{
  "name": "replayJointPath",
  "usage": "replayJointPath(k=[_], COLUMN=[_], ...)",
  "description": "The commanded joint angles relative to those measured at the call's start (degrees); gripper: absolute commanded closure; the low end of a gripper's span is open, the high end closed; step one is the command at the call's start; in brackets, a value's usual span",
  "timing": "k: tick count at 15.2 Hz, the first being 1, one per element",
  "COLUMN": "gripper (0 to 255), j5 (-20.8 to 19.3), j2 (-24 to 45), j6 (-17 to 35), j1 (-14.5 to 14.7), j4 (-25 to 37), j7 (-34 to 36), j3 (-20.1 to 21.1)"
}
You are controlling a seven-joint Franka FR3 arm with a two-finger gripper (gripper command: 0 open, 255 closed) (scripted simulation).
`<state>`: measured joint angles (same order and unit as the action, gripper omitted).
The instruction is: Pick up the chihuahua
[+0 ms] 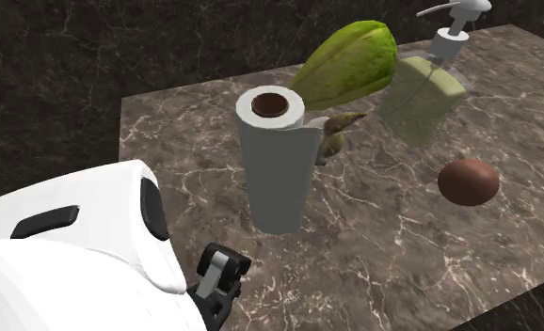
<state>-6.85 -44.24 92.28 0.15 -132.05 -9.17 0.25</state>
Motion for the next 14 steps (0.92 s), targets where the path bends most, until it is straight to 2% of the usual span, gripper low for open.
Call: replayJointPath(k=[1, 7, 14], gripper=[0, 0, 0], j5=[0.0, -4.8, -9.7], j2=[0.0, 5.9, 16.3], j6=[0.0, -5.6, -11.0], j1=[0.0, -1.6, -2.8], j4=[0.0, 7.1, 18.5], j7=[0.0, -11.3, -24.9], j3=[0.0, -7.6, -15.6])
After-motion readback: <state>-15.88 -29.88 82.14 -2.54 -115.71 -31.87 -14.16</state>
